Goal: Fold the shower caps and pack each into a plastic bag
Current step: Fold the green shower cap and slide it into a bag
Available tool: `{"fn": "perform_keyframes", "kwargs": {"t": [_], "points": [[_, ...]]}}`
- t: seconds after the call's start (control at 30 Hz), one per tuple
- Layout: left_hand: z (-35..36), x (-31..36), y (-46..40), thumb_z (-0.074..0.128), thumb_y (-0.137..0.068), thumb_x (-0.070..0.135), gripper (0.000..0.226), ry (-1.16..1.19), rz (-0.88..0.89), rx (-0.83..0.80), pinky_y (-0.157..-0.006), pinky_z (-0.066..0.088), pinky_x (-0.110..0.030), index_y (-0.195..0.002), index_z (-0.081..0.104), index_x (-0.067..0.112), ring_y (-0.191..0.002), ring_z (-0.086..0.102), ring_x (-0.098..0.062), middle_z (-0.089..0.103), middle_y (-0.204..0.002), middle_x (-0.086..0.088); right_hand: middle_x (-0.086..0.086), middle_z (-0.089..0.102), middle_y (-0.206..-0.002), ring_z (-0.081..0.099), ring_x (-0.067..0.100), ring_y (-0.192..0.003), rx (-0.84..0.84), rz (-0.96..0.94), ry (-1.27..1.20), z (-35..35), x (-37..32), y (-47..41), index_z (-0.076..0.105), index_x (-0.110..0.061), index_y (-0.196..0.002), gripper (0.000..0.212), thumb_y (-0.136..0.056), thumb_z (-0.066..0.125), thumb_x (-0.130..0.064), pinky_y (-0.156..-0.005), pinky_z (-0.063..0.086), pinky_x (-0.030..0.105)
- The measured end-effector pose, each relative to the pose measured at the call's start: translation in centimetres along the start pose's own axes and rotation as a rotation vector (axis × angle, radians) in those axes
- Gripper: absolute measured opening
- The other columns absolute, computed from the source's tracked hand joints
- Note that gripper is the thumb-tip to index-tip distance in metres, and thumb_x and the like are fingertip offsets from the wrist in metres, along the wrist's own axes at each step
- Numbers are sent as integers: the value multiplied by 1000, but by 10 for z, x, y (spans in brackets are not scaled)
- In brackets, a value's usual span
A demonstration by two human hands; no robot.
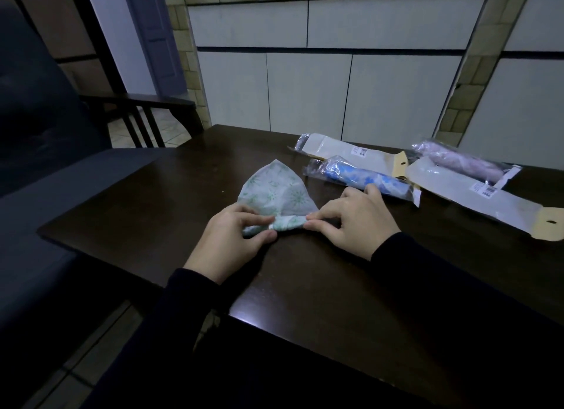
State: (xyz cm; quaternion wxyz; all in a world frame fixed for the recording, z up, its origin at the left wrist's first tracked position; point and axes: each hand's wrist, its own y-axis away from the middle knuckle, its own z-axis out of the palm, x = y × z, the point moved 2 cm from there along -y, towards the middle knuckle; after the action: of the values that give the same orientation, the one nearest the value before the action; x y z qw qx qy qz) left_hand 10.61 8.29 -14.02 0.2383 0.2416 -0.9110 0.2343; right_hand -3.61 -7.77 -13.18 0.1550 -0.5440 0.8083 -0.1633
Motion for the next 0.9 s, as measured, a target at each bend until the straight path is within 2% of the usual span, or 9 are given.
{"fn": "perform_keyframes", "kwargs": {"t": [0.17, 0.3, 0.4, 0.5, 0.6, 0.67, 0.73, 0.8, 0.9], "points": [[2, -1, -2, 72, -83, 32, 21, -12, 23, 70, -74, 32, -1, -103, 75, 25, -89, 51, -1, 56, -96, 9, -17, 71, -95, 42, 6, -80, 10, -20, 4, -1, 1, -2, 71, -41, -104, 36, -90, 45, -62, -85, 19, 32], [5, -1, -3, 63, -90, 29, 15, -63, 60, 105, -77, 34, -21, -95, 74, 20, -91, 56, -19, 55, -87, 12, -10, 69, -79, 50, 11, -77, 33, 3, 2, -4, 0, -1, 72, -36, -102, 33, -93, 45, -55, -89, 23, 32], [4, 3, -3, 56, -94, 30, 12, -72, 40, 106, -85, 34, -34, -88, 67, 29, -90, 53, -17, 59, -84, 11, -14, 62, -73, 51, 7, -75, 22, 86, -132, -4, 0, 1, 71, -34, -97, 28, -93, 49, -50, -89, 29, 30], [5, 5, -2, 53, -96, 34, 11, -56, -21, 142, -79, 19, -29, -86, 57, 30, -87, 50, -11, 58, -77, 14, -14, 70, -87, 60, 7, -83, -44, 189, -263, -2, 2, 0, 71, -35, -93, 25, -93, 51, -49, -93, 37, 33], [7, 5, -1, 53, -95, 36, 6, -51, -40, 193, -81, 18, -30, -95, 51, 31, -86, 50, -15, 58, -76, 7, -15, 69, -94, 59, 7, -87, -82, 231, -286, 1, 2, 2, 70, -37, -95, 25, -93, 48, -50, -93, 38, 34], [8, 7, 0, 54, -94, 36, 8, -101, -39, 219, -82, 18, -30, -98, 50, 31, -89, 47, -17, 55, -79, 6, -16, 65, -98, 55, 8, -94, -5, 198, -195, 3, 2, 3, 68, -38, -99, 26, -92, 48, -52, -87, 34, 32], [9, 10, -1, 59, -91, 34, 7, -175, -8, 270, -80, 14, -31, -96, 56, 31, -97, 44, -17, 53, -91, 8, -17, 60, -101, 52, 8, -98, 121, 157, -115, 2, 2, 3, 69, -37, -100, 25, -89, 54, -54, -84, 28, 30], [9, 11, -3, 66, -87, 32, 4, -225, 44, 319, -77, 12, -30, -89, 63, 31, -101, 43, -18, 51, -100, 8, -15, 63, -98, 55, 12, -92, 218, 85, -69, -1, -2, 2, 70, -34, -94, 23, -86, 58, -52, -79, 23, 31], [11, 9, -5, 66, -88, 27, 7, -236, 104, 303, -76, 15, -31, -86, 69, 32, -97, 49, -21, 58, -96, 9, -15, 69, -89, 57, 16, -76, 220, -19, 26, 0, -10, 3, 72, -34, -83, 37, -88, 43, -56, -74, 19, 32]]}}
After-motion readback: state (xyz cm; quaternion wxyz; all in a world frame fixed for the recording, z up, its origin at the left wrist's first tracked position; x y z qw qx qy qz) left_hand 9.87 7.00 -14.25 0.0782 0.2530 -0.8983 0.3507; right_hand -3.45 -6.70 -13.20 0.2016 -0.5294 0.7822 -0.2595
